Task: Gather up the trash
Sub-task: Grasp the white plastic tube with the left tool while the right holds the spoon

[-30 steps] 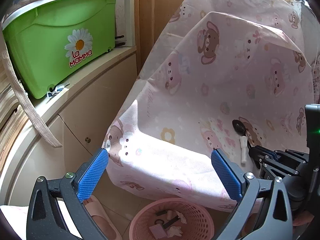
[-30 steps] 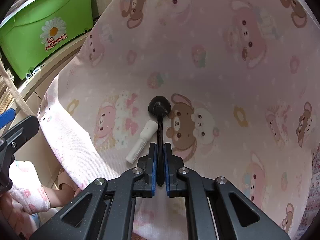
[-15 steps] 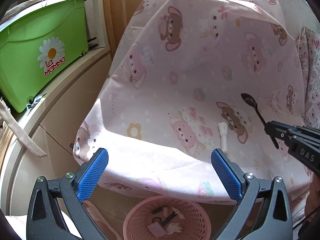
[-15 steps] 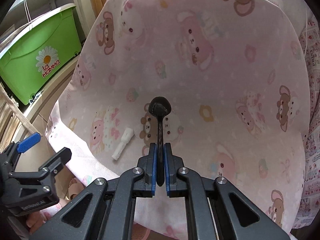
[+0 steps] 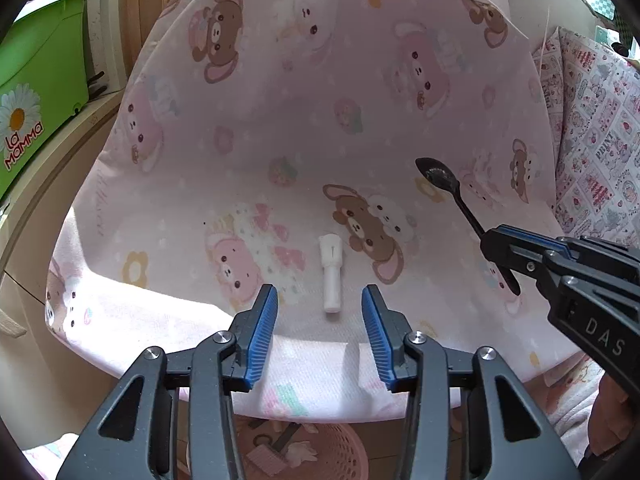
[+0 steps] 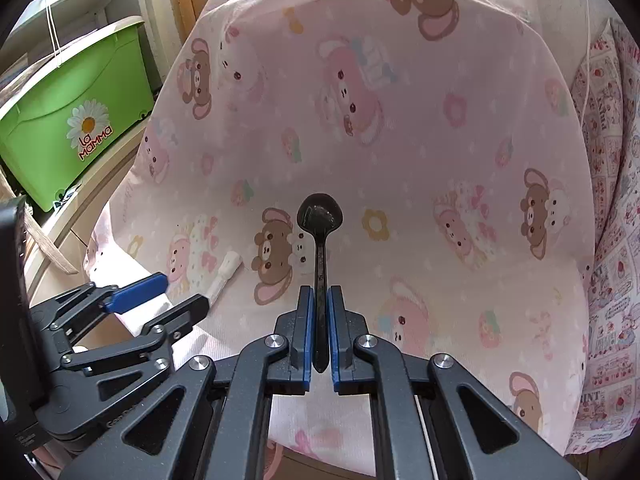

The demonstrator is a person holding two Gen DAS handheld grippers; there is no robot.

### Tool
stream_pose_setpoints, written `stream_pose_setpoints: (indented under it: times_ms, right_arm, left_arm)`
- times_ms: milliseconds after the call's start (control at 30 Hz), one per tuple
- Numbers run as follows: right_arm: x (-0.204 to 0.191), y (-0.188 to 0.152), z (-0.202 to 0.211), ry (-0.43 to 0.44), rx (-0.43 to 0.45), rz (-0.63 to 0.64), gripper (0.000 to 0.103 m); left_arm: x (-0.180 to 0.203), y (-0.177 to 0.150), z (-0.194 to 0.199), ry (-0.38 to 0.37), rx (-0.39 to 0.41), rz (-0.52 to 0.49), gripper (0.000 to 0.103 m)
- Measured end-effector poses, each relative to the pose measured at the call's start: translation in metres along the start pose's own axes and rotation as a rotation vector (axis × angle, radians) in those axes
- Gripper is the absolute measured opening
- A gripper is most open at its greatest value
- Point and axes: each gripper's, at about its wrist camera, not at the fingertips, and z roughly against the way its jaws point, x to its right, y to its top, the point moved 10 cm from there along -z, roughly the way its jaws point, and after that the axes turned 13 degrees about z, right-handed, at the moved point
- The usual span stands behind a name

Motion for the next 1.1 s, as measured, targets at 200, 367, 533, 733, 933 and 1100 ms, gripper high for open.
stream_pose_setpoints:
  times_ms: [200, 367, 533, 733, 933, 1100]
  right_arm:
    - [0.006, -0.003, 0.000, 0.002, -0.006, -0.010, 0.008]
    - [0.009, -0.002, 0.005, 0.002, 0.005, -0.014, 0.008]
    - [0.010, -0.002, 0.009, 0.002, 0.011, -0.017, 0.008]
    - [0.007, 0.000, 0.011, 0.007, 0.017, -0.009, 0.008]
    - [-0.005, 0.000, 0.014, 0.010, 0.021, 0.020, 0.008]
    - [-0.021, 0.002, 0.017, 0.032, 0.034, 0.049, 0.008]
  left_arm:
    - [0.006, -0.002, -0.011, 0.063, 0.010, -0.058, 0.033]
    - [0.005, -0.007, -0.018, 0.072, -0.013, -0.070, 0.009]
    - [-0.006, 0.000, -0.005, 0.012, -0.025, 0.011, 0.009]
    - [-0.024, 0.006, 0.024, -0.092, -0.058, 0.087, 0.009]
    - [-0.049, 0.006, 0.045, -0.081, -0.049, 0.113, 0.009]
    - [-0.055, 0.003, 0.061, -0.077, -0.033, 0.096, 0.009]
